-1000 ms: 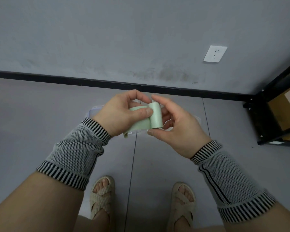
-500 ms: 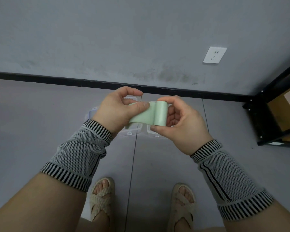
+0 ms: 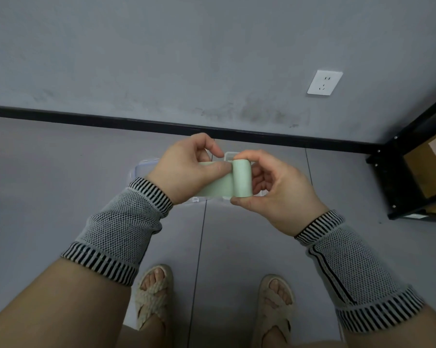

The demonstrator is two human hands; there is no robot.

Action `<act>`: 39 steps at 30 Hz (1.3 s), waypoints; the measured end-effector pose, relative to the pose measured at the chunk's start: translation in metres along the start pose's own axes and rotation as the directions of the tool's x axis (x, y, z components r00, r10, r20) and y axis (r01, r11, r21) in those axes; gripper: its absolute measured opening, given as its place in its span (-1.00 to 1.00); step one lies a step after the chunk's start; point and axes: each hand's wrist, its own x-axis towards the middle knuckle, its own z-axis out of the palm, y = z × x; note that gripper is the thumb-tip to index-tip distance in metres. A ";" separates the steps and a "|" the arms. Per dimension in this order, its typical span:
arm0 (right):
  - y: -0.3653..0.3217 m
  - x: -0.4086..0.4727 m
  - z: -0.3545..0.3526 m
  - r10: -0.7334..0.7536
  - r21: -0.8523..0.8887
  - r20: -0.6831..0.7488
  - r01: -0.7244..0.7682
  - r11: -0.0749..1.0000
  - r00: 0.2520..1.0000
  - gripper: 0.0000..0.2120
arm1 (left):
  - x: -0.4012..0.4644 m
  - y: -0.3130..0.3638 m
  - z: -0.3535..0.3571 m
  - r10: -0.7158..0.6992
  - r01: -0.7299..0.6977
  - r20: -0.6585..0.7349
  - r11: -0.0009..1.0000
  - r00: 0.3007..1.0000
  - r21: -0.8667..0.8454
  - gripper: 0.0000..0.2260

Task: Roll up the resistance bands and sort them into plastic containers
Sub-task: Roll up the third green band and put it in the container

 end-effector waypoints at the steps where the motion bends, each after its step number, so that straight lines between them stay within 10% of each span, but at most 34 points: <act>1: 0.000 0.000 0.000 -0.010 -0.014 0.000 0.010 1.000 1.000 -0.48 | 0.000 0.000 -0.001 0.000 0.000 0.001 1.000 1.000 -0.007 -0.92; 12: 0.003 0.001 0.012 -0.114 -0.232 -0.067 0.096 0.968 0.991 -0.55 | -0.003 0.004 0.006 -0.080 0.082 0.034 0.993 0.996 -0.081 -0.73; 19: 0.000 0.002 0.009 -0.007 -0.054 0.068 0.011 0.998 0.998 -0.27 | -0.006 0.003 -0.004 -0.061 0.064 0.023 0.984 0.998 -0.168 -0.79; 39: 0.001 0.003 0.007 0.019 -0.128 0.003 -0.019 0.992 1.000 -0.46 | -0.002 -0.005 0.003 -0.077 0.099 0.095 0.962 0.993 -0.254 -0.70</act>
